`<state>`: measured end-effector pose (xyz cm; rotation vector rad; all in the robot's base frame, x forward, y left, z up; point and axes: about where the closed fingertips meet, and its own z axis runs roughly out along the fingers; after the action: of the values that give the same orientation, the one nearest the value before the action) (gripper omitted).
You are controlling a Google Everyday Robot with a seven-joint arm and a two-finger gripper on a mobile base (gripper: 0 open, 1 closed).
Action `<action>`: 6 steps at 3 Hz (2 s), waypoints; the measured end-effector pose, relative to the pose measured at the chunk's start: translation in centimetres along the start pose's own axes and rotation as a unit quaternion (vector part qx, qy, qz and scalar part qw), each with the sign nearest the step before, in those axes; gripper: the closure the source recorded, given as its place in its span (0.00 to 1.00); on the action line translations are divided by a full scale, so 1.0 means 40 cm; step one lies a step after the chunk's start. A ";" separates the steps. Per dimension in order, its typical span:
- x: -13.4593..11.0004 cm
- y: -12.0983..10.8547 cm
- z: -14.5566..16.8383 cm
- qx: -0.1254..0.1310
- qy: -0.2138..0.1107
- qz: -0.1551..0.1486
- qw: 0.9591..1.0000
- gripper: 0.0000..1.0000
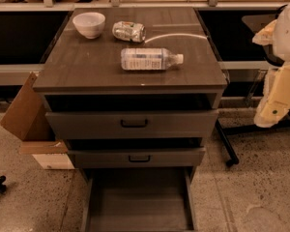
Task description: Place blue plastic bottle into bottom drawer
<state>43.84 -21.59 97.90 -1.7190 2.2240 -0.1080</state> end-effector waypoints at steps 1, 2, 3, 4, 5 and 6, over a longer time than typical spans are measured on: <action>0.000 0.000 0.000 0.000 0.000 0.000 1.000 0.00; -0.102 -0.070 0.077 -0.017 -0.038 -0.031 0.999 0.00; -0.102 -0.070 0.077 -0.017 -0.038 -0.031 0.999 0.00; -0.133 -0.108 0.122 -0.014 -0.063 -0.047 0.997 0.00; -0.188 -0.170 0.181 -0.005 -0.091 -0.067 0.994 0.00; -0.247 -0.236 0.264 0.000 -0.114 -0.071 0.991 0.00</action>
Offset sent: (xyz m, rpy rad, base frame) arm 0.0433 0.0337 -0.0111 0.0311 -0.0038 0.1006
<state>57.95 -13.26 92.44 -1.7908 1.9387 0.0516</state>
